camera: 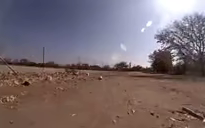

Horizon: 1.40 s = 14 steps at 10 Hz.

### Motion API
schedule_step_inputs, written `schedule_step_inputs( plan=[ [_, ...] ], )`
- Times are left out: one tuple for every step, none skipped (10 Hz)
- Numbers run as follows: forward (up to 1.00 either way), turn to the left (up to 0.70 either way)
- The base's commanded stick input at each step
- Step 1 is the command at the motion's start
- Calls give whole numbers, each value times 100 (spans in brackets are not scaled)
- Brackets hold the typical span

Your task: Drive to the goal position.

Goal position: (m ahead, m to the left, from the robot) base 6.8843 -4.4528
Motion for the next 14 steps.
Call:
schedule_step_inputs(
  plan=[
    [50,0],
    [50,0],
    [50,0],
    [50,0],
    [50,0],
    [50,0],
    [50,0],
    [50,0],
    [50,-3],
    [50,-19],
    [50,-36],
    [50,-50],
    [50,-50],
    [50,-45]
  ],
)
